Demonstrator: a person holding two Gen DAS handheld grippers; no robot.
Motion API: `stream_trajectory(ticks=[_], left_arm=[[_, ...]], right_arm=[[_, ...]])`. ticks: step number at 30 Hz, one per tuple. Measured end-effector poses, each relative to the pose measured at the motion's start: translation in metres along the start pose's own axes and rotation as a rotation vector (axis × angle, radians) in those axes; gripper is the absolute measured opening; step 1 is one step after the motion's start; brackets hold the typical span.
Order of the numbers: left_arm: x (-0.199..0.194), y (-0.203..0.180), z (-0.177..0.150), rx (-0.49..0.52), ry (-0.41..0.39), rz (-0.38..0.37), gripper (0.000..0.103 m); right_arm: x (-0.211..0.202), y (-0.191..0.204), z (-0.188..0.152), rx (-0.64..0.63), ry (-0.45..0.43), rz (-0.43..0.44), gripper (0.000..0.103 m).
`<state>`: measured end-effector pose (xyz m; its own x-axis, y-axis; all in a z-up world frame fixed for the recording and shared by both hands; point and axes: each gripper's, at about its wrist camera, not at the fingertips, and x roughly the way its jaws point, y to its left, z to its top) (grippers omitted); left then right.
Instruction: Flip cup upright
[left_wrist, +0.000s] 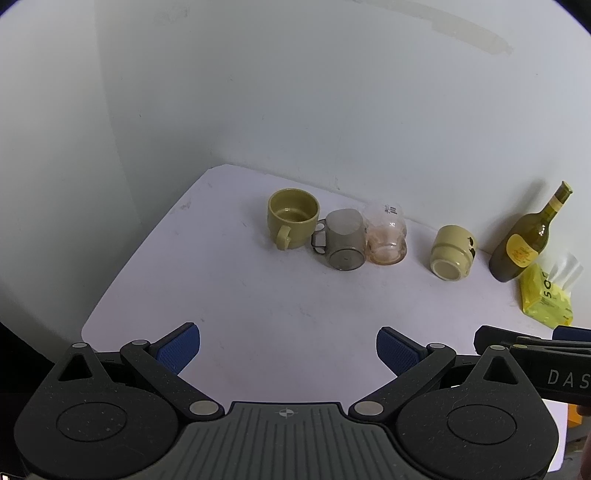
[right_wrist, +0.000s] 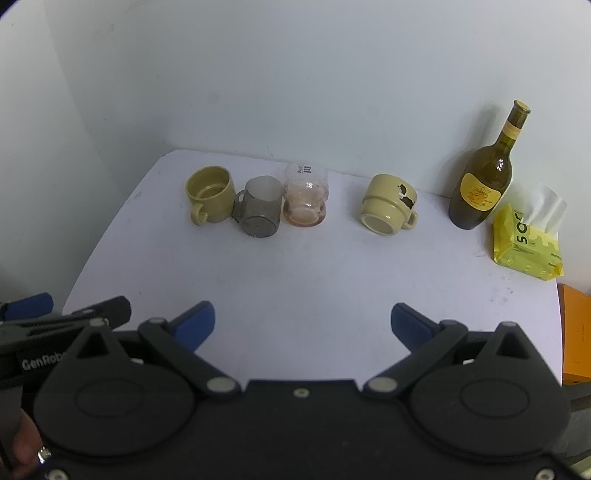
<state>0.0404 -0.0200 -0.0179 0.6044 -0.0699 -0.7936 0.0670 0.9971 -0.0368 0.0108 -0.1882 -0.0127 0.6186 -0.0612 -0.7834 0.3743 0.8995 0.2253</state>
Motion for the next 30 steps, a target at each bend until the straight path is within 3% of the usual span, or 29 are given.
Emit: stream_trajectory(ticks=[22, 30], left_arm=[[0.007, -0.003, -0.009, -0.004, 0.034, -0.013, 0.103], [0.017, -0.010, -0.002, -0.012, 0.039, 0.040, 0.103]], right_arm=[[0.005, -0.007, -0.006, 0.012, 0.026, -0.006, 0.103], [0.022, -0.027, 0.006, 0.022, 0.016, 0.010, 0.102]])
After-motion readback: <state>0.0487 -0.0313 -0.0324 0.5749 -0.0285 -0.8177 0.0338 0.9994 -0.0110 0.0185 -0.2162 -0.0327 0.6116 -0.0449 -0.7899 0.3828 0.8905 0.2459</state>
